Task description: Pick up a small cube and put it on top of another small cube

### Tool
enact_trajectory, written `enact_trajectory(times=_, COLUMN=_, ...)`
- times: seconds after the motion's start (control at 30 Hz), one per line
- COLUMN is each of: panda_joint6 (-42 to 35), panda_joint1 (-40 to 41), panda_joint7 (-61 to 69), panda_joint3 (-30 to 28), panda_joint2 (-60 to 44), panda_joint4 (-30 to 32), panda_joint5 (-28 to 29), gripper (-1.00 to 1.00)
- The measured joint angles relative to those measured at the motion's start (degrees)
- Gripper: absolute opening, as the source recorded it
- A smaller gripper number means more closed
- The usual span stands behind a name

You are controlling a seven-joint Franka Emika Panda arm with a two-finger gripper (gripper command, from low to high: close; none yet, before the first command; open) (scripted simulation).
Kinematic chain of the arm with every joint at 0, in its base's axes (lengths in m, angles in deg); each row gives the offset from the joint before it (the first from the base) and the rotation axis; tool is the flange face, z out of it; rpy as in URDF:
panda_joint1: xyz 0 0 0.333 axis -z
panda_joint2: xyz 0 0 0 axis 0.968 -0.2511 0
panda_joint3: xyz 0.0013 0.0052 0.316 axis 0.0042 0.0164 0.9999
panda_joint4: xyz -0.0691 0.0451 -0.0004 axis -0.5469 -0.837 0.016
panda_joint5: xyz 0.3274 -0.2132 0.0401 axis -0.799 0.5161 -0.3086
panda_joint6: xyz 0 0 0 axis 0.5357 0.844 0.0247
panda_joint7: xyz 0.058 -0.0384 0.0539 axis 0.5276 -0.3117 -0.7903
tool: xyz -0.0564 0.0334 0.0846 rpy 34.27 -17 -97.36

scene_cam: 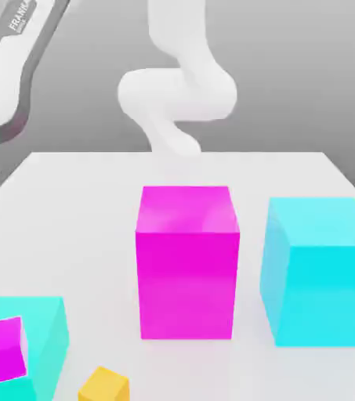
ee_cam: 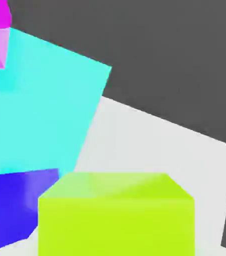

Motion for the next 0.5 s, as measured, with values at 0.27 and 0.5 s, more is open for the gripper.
enact_trajectory(times=0.27, panda_joint6=-5.7, panda_joint1=-9.9, panda_joint7=15.4, panda_joint3=7.7, panda_joint2=-5.5, panda_joint4=0.6, panda_joint5=11.8, gripper=-1.0)
enact_trajectory(times=0.5, panda_joint6=-0.2, panda_joint1=-8.7, panda_joint7=24.9, panda_joint3=14.4, panda_joint2=-16.2, panda_joint4=0.7, panda_joint5=9.4, gripper=1.0)
